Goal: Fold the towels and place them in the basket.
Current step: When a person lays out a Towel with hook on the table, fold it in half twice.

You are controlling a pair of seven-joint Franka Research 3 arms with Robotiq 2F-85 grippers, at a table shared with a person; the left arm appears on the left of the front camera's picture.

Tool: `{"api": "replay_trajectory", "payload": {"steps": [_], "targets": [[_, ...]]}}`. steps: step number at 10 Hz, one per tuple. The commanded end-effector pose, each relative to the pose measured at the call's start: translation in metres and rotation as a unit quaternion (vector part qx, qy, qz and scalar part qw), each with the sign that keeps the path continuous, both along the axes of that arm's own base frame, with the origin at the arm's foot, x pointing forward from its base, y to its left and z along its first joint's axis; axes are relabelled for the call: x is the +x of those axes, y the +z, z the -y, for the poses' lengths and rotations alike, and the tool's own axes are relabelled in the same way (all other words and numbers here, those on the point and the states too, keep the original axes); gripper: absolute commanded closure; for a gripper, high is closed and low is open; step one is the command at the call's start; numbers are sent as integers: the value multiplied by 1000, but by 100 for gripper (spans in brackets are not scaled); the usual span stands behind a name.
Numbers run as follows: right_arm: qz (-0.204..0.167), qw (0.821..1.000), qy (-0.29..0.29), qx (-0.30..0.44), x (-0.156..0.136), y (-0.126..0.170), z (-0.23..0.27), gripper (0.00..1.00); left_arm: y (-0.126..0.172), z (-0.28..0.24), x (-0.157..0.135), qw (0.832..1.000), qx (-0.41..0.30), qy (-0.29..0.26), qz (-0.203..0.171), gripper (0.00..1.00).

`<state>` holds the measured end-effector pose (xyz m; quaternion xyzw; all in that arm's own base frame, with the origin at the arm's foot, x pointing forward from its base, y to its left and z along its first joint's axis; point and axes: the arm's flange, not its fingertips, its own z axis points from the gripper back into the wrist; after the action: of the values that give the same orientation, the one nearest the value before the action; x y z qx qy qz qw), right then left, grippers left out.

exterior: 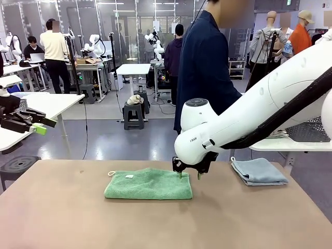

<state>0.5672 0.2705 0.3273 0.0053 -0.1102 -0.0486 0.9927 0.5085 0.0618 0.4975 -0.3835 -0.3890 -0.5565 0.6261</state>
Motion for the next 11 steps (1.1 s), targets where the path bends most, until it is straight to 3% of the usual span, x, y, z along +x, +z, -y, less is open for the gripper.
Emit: {"api": "replay_trajectory", "payload": {"steps": [1, 6, 7, 8, 10, 11], "targets": [[3, 1000, -12, 1, 1, -19, -6, 22, 1, 0, -1, 1000, -2, -1, 0, 21], [-7, 1000, -5, 15, 6, -32, -12, 22, 1, 0, -1, 1000, -2, -1, 0, 21], [-10, 1000, -7, 16, 8, -34, -12, 36, 1, 0, -1, 1000, -2, -1, 0, 21], [-11, 1000, -7, 17, 9, -35, -12, 42, 1, 0, -1, 1000, -2, -1, 0, 21], [-12, 1000, -12, 11, 10, -34, -13, 42, 1, 0, -1, 1000, -2, -1, 0, 21], [-11, 1000, -4, 7, 11, -35, -12, 47, 1, 0, -1, 1000, -2, -1, 0, 21]]}}
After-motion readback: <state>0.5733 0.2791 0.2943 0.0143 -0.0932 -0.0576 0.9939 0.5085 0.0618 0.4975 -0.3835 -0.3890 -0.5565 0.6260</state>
